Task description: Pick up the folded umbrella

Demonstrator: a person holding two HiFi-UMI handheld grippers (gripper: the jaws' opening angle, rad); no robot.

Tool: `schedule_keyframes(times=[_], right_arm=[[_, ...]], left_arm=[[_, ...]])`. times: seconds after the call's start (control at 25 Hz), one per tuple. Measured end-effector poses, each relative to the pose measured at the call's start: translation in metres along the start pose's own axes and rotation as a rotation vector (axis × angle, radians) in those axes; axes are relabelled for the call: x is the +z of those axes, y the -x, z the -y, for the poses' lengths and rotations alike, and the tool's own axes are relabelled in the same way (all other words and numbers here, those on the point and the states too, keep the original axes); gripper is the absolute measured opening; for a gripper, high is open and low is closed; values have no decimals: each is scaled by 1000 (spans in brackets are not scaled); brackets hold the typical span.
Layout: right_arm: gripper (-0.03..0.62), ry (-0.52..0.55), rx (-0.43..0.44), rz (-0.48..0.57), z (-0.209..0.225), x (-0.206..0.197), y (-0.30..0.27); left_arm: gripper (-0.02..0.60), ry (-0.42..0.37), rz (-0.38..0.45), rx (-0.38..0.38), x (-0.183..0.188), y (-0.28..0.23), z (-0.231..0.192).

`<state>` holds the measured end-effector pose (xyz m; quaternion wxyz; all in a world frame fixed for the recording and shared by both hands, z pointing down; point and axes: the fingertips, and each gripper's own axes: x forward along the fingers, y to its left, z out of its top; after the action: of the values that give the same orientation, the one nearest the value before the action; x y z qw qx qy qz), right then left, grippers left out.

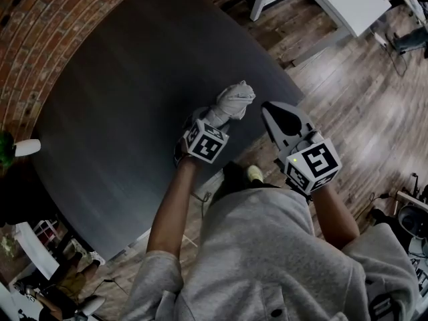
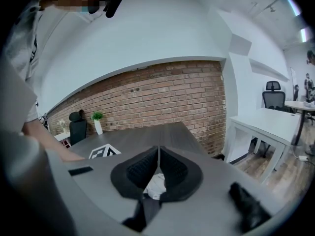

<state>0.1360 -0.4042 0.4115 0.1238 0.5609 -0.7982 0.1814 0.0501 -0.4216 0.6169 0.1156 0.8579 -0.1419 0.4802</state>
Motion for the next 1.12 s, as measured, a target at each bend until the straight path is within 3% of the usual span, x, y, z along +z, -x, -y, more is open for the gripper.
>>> schedule_keyframes(times=[0.48, 0.76, 1.12], right_arm=[[31, 17, 13, 34, 4, 3, 29], [31, 36, 32, 53, 0, -3, 53], [31, 63, 66, 84, -16, -11, 90]], left_arm=[[262, 69, 33, 83, -13, 16, 16], [262, 234, 97, 136, -23, 43, 27], [262, 332, 184, 226, -37, 87, 56]])
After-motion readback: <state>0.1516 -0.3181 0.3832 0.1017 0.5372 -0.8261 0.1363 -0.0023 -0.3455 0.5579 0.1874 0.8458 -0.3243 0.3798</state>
